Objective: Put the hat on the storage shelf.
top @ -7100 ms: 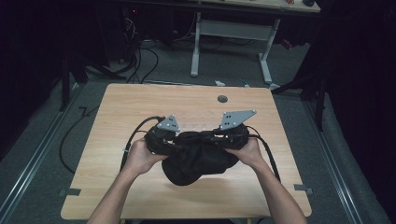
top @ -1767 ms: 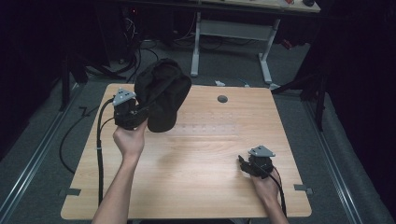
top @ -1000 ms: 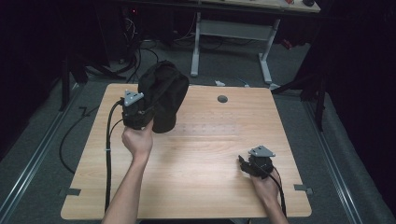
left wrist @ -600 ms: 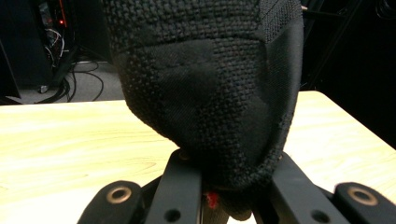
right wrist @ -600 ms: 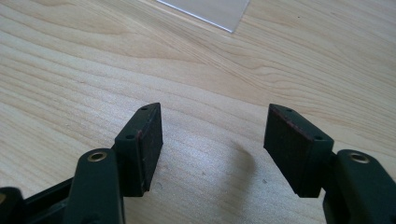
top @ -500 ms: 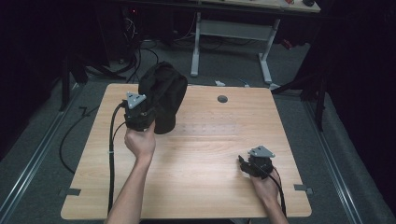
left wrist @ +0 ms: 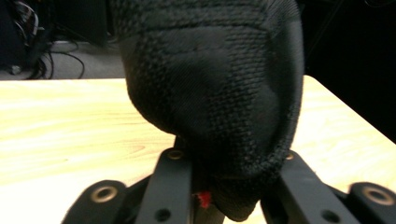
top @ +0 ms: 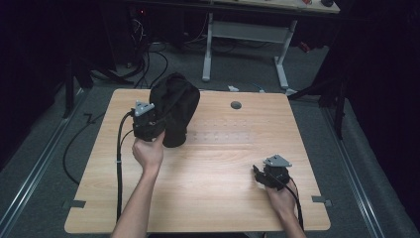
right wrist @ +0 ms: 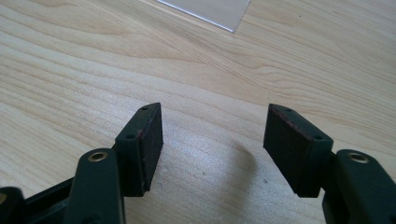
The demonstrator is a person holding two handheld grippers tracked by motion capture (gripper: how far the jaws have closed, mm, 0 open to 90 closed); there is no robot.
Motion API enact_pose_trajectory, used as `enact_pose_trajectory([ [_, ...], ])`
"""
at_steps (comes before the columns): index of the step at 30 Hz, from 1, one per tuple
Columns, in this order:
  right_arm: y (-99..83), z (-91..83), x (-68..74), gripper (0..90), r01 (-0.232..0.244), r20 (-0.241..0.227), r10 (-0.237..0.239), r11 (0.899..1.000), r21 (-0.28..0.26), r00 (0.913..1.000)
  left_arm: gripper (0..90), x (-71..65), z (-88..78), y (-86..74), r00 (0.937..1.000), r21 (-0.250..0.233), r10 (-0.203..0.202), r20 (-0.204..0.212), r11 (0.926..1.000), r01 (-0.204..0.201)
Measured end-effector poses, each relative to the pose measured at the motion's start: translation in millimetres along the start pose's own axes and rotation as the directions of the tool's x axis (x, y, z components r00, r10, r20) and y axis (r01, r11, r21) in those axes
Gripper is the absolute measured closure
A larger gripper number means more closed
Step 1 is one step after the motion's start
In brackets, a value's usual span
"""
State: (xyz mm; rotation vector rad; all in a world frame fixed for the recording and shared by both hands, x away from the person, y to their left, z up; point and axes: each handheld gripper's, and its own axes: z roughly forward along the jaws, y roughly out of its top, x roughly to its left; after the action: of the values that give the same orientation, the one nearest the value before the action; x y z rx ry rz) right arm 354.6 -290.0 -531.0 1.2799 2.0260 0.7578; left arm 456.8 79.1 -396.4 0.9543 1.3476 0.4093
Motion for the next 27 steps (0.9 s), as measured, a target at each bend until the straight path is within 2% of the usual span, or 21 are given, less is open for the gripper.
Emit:
enact_pose_trajectory([
  [5, 0.2, 0.1, -0.7, 37.6, -0.006, -0.006, 0.006, 1.000, 0.003, 1.0000, 64.6, 6.7, -0.5, 2.1, 1.0000, 0.030, -0.006, -0.001, 0.9995, 0.006],
  [8, 0.2, 0.4, -1.1, 37.6, -0.011, -0.011, 0.011, 1.000, 0.003, 0.9999, 52.7, 8.1, 0.0, 2.2, 0.9999, 0.039, -0.012, -0.005, 0.9992, 0.012],
  [11, 0.3, 0.6, -1.7, 37.6, -0.015, -0.016, 0.015, 1.000, 0.003, 0.9998, 41.1, 8.4, -0.6, 3.2, 0.9994, 0.047, -0.031, 0.018, 0.9985, 0.030],
  [13, 0.3, 0.6, -1.7, 37.6, -0.016, -0.016, 0.016, 1.000, 0.004, 0.9997, 37.7, 7.5, -1.5, 4.1, 0.9986, 0.045, -0.040, 0.035, 0.9983, 0.038],
  [14, 0.4, 0.6, -1.9, 37.6, -0.018, -0.016, 0.018, 1.000, 0.006, 0.9997, 32.0, 6.6, -2.4, 4.9, 0.9983, 0.047, -0.037, 0.045, 0.9983, 0.035],
  [18, 0.4, 0.8, -2.5, 37.6, -0.020, -0.022, 0.020, 1.000, 0.006, 0.9996, 22.9, 5.2, -4.5, 5.5, 0.9984, 0.048, -0.024, 0.051, 0.9986, 0.022],
  [27, 0.4, 0.9, -2.8, 37.6, -0.023, -0.026, 0.023, 1.000, 0.007, 0.9994, 14.9, 5.7, -12.9, 8.3, 0.9972, 0.062, -0.010, 0.074, 0.9980, 0.005],
])
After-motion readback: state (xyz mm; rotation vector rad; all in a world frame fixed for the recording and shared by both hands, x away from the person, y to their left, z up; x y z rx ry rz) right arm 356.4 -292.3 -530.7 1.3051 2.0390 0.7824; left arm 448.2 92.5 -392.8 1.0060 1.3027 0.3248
